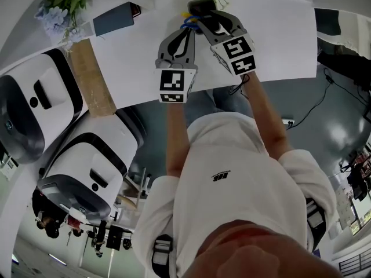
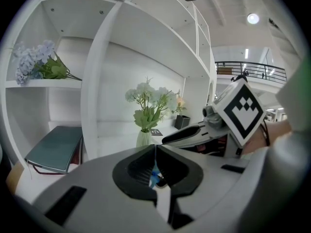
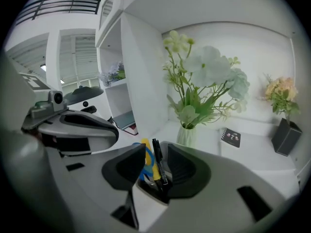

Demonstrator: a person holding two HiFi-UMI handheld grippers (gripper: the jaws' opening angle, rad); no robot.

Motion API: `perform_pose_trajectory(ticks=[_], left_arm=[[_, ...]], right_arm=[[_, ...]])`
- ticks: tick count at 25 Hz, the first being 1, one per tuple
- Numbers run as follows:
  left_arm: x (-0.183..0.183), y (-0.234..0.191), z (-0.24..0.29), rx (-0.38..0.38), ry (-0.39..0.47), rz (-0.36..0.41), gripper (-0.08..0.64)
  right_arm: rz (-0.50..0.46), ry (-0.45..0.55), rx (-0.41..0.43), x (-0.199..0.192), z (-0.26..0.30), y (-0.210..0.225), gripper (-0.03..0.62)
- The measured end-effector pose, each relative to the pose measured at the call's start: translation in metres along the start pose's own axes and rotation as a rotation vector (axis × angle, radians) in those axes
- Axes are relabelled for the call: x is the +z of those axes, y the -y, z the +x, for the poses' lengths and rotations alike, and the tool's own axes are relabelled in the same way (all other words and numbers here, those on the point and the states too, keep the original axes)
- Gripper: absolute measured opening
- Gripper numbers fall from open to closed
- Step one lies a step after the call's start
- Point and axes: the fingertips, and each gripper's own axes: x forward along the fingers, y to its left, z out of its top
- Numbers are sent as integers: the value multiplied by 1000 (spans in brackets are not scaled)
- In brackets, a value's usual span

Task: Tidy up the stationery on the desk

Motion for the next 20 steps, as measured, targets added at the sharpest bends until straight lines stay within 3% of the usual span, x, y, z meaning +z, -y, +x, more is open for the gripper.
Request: perform_pose_trajectory(ticks=[12,20], left_arm=[[18,1,-13,-17,35,9,0],[20,6,-26,-35,31,27,0]], right_arm=[[34,43,-43,2,-42,-2,20],[40,46,-53,-4,-64,-12,0]])
